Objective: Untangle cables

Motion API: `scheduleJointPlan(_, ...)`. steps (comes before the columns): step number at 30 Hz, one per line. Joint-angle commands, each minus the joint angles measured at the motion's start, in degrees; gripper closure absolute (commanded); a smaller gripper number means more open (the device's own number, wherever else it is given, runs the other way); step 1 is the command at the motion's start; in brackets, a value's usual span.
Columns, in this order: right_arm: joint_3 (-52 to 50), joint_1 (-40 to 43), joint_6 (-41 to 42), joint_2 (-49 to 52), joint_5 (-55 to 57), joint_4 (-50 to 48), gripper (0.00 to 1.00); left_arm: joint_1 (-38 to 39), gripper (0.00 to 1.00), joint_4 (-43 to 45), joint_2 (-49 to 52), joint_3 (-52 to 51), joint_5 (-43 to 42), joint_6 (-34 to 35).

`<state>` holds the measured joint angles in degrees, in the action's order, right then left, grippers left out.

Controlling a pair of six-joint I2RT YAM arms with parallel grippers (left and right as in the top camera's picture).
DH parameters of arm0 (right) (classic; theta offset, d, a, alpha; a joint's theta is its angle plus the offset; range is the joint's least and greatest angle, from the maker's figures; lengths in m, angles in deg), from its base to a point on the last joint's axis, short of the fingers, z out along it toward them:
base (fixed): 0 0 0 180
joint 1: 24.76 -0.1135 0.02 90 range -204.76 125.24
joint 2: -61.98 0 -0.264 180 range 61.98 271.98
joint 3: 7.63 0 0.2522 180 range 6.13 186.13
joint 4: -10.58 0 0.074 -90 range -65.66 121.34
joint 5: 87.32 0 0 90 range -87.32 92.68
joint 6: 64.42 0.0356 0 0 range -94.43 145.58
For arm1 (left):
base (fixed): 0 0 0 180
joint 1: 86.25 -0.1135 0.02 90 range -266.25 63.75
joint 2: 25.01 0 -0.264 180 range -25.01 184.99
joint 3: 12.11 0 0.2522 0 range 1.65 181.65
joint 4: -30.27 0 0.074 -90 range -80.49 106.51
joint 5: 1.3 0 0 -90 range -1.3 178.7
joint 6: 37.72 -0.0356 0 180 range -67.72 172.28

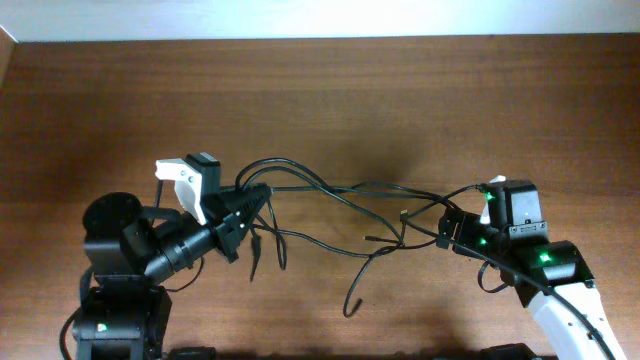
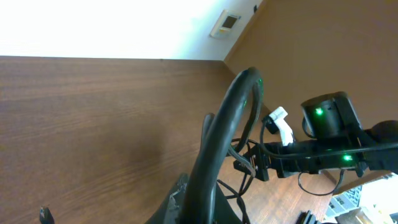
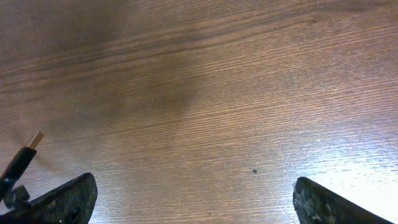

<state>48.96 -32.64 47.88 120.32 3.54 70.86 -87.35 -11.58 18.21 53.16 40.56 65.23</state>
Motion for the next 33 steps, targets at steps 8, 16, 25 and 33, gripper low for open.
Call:
scheduleJointPlan(8, -0.8, 0.9, 1.2, 0.3, 4.3, 0.2, 0.01, -4.1, 1.0, -0.3, -1.0, 2.5, 1.3, -0.2)
scheduleJointPlan(16, -0.8, 0.9, 1.1, 0.3, 4.4, 0.3, 0.01, -4.1, 1.0, -1.0, -1.0, 2.5, 7.2, -0.7)
scheduleJointPlan(25, -0.8, 0.9, 1.2, 0.3, 5.0, 0.6, 0.01, -4.1, 1.0, -1.4, -1.0, 2.5, 12.0, -4.8)
scheduleJointPlan(33, -0.8, 0.9, 1.1, 0.3, 5.9, 1.2, 0.01, -5.9, 1.0, -5.6, -1.0, 2.5, 18.4, -9.4)
